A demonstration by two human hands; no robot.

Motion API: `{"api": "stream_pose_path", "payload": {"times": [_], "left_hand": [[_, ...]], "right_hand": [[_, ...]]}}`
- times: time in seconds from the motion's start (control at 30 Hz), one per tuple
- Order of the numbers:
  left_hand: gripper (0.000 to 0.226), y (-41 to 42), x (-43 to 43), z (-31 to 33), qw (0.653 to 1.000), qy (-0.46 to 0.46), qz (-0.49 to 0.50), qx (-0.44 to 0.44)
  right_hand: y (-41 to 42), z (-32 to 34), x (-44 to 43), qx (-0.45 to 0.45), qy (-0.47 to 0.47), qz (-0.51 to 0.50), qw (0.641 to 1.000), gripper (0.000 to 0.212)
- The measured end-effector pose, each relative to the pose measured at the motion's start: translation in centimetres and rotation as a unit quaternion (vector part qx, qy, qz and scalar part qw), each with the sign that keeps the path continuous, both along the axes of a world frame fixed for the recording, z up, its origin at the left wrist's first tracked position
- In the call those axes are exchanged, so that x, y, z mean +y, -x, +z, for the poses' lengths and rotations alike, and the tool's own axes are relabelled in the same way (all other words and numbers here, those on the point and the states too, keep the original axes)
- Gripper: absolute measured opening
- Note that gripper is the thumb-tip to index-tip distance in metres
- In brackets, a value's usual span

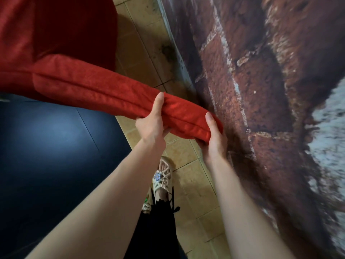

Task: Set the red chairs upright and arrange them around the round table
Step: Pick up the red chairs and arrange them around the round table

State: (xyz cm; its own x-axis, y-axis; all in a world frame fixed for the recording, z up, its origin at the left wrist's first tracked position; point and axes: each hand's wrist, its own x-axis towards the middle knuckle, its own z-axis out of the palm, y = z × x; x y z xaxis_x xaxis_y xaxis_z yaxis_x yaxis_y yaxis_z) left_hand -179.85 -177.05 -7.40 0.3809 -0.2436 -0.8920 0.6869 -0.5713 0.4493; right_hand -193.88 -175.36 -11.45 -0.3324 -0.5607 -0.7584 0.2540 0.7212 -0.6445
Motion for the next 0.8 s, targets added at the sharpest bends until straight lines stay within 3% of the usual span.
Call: {"api": "stream_pose_path", "payload": {"times": [0.1, 0.2, 0.33, 0.5, 0.73, 0.8], "left_hand": [[0.07, 1.6, 0.0, 0.3, 1.0, 0.003, 0.011, 0.008], [0.064, 2.9, -0.2, 0.6, 0.999, -0.003, 0.02, 0.03], [0.05, 2.9, -0.3, 0.3, 1.0, -0.003, 0.023, 0.008], [0.038, 2.7, -0.2, 0.9, 1.0, -0.008, 0.026, -0.014], [0.047, 2.7, -0.7, 1.5, 1.0, -0.015, 0.023, 0.007], [0.057, 2.6, -1.1, 1.6, 1.0, -0.023, 0.007, 0.002]], "right_hand": [[-0.3, -0.1, -0.1, -0.025, -0.004, -0.021, 0.999, 0.102], [-0.5, 0.0, 0.2, -0.027, 0.017, -0.048, 0.998, 0.073], [-0.6, 0.3, -0.1, -0.016, 0.02, -0.056, 0.998, 0.059], [-0.6, 1.2, -0.1, -0.001, 0.03, -0.063, 0.998, 0.026], [-1.0, 1.7, -0.4, 0.009, 0.018, -0.069, 0.997, 0.021], [-1.1, 1.8, -0.1, 0.001, 0.023, -0.068, 0.997, 0.034]]}}
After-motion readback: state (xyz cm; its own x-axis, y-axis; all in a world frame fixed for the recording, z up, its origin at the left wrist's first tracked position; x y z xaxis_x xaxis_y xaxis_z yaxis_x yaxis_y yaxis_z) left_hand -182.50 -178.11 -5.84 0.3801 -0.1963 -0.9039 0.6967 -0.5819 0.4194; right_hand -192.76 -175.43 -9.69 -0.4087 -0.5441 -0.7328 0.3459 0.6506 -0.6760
